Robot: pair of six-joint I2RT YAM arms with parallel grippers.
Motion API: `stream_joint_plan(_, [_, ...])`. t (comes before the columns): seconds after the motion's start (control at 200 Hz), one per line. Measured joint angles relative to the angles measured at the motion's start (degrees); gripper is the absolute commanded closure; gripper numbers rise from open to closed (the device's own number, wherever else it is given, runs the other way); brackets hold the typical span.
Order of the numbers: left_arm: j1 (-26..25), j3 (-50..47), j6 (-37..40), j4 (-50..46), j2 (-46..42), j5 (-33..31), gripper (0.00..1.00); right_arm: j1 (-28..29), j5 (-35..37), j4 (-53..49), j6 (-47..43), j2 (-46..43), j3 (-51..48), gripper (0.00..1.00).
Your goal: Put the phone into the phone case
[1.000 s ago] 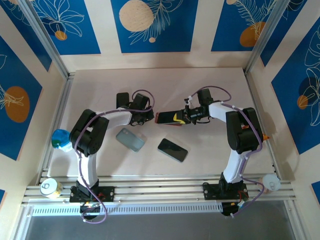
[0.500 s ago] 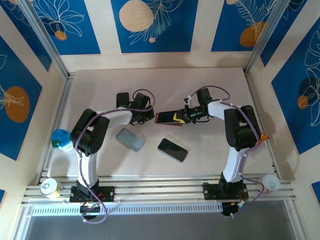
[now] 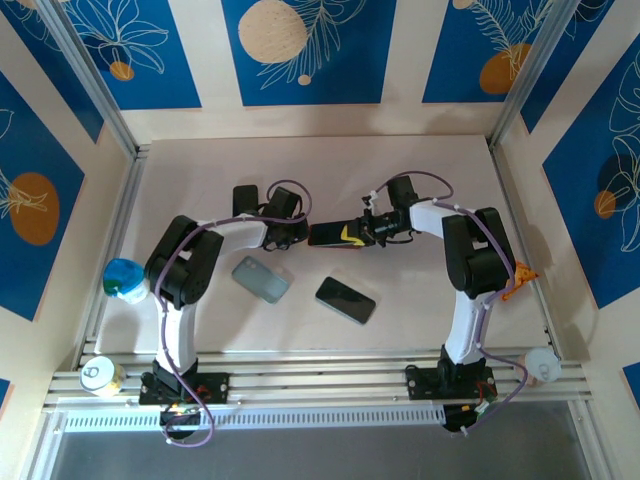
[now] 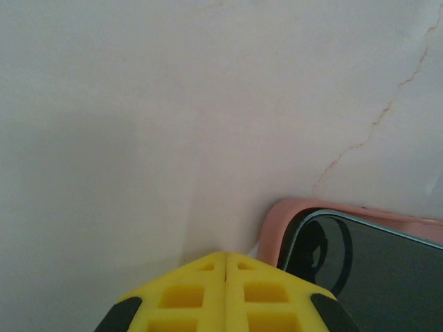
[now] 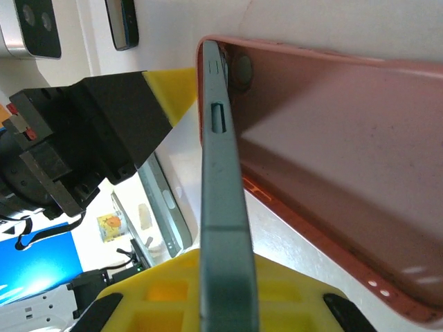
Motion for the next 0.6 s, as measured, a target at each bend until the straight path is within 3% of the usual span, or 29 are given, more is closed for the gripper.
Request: stream_joint_plan(0.6, [0.02,0.85,0.0,-0.96,0.28,-0.98,1.0,1.11,0.0,2.86,3.89,0.76,-0.66,1.0])
